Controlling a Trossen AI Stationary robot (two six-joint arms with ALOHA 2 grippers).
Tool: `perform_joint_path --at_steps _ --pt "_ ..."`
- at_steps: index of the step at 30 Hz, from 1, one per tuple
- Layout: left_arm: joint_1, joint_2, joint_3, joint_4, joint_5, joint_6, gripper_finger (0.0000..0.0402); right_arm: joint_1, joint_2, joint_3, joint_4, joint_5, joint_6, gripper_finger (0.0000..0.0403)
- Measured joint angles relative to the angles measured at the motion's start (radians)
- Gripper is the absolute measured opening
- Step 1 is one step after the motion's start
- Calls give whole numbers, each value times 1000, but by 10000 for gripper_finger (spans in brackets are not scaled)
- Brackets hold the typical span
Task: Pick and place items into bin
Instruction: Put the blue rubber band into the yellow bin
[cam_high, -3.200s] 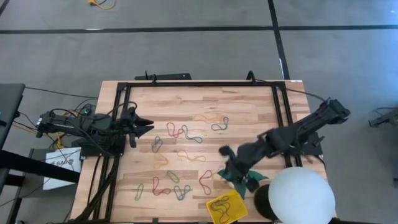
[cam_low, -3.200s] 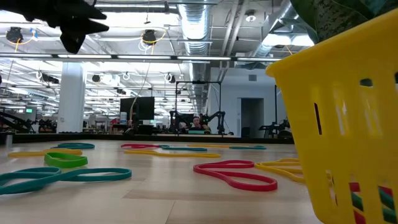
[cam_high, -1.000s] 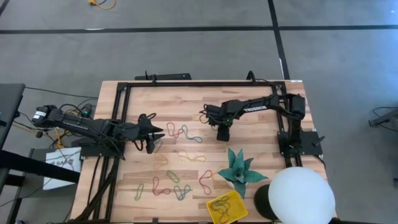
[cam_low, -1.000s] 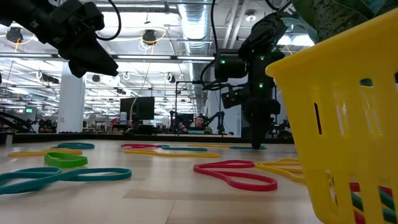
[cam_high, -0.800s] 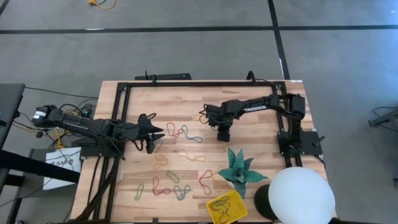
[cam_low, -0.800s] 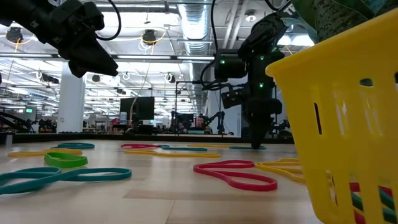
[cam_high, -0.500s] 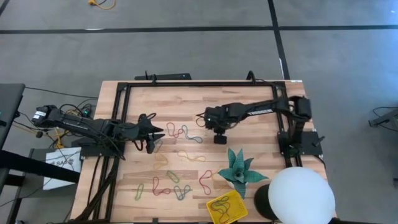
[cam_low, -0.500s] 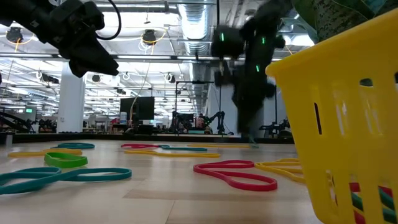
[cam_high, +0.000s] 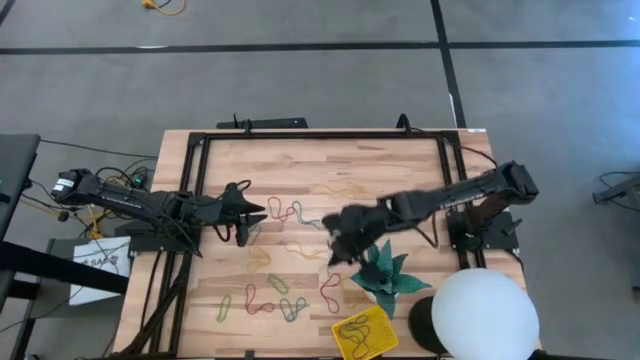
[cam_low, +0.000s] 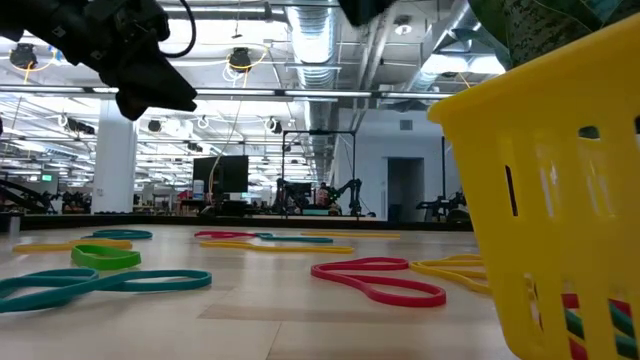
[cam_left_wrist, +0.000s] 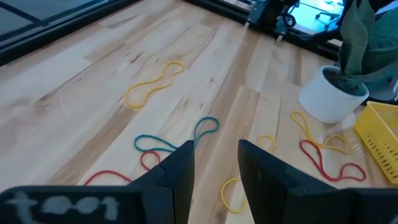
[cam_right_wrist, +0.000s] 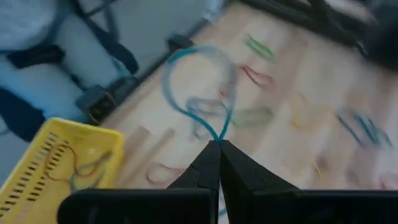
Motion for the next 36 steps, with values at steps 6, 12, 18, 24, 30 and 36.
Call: perform_joint_path --at_steps 6,12,18,24,30,36 --pt "0 0 0 33 1 -17 112 92 89 0 136 -70 20 0" --pt "0 0 0 41 1 -19 112 151 164 -2 157 -144 35 0" --pt "0 0 0 42 1 -25 112 172 155 -2 145 -161 -93 0" --pt "0 0 0 42 1 -34 112 212 146 0 130 -266 -191 0" --pt "0 0 0 42 1 -35 112 244 149 -1 43 -219 -163 0" --pt "0 0 0 42 1 -44 112 243 149 -1 77 -41 19 4"
